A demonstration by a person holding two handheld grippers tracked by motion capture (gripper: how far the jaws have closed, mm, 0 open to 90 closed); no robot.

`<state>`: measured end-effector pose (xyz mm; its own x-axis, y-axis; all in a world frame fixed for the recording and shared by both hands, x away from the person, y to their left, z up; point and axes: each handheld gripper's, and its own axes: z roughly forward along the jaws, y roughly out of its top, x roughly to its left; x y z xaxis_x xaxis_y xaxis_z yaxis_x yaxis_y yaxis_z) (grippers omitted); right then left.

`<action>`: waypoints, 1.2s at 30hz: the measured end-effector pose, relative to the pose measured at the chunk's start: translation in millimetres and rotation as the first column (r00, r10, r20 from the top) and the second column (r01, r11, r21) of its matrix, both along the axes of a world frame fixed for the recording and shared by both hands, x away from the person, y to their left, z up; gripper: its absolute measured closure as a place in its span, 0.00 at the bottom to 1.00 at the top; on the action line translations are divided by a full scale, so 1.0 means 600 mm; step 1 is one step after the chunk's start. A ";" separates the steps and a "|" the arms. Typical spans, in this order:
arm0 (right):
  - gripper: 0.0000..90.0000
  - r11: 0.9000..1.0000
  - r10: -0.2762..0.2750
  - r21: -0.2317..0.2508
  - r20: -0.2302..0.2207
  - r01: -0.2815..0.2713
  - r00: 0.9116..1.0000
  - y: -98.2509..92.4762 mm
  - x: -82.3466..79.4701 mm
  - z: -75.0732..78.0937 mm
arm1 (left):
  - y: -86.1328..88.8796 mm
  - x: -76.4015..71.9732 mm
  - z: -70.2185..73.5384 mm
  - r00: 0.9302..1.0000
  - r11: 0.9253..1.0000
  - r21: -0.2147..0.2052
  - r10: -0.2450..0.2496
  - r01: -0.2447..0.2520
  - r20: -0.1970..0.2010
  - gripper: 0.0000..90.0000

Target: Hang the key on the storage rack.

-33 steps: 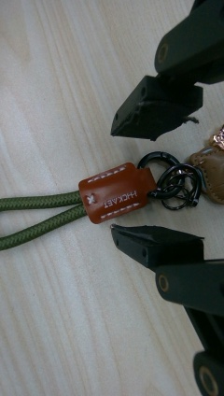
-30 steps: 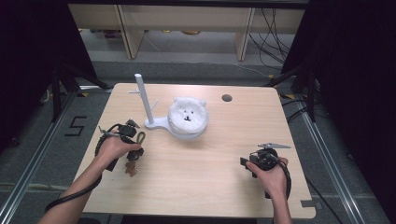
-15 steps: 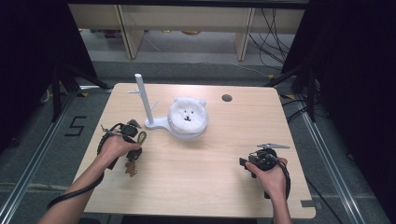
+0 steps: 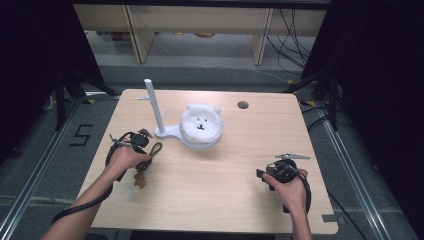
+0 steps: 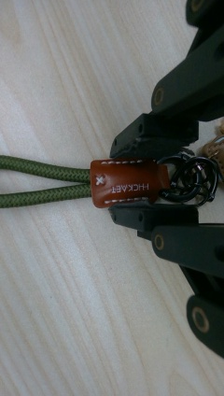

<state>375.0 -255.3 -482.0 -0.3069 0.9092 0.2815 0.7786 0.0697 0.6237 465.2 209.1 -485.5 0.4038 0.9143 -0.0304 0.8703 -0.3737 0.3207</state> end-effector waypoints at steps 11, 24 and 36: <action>0.59 1.000 -0.002 0.002 0.008 0.002 1.000 -0.003 -0.001 0.000 | 0.020 -0.011 -0.001 0.996 0.997 -0.020 -0.068 0.069 0.056 0.77; 0.59 1.000 0.000 -0.010 0.040 0.000 0.999 -0.005 0.000 -0.002 | 0.056 -0.053 0.008 0.980 0.982 -0.163 -0.061 0.093 0.190 0.77; 0.59 1.000 -0.008 -0.016 0.053 0.009 0.999 -0.004 -0.002 -0.002 | 0.072 -0.104 -0.004 0.933 0.959 -0.242 -0.051 0.145 0.356 0.77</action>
<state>373.6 -257.8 -483.1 -0.3134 0.9161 0.2501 0.7453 0.0740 0.6626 402.8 252.0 -488.1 0.5190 0.8483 -0.1053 0.6526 -0.3136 0.6898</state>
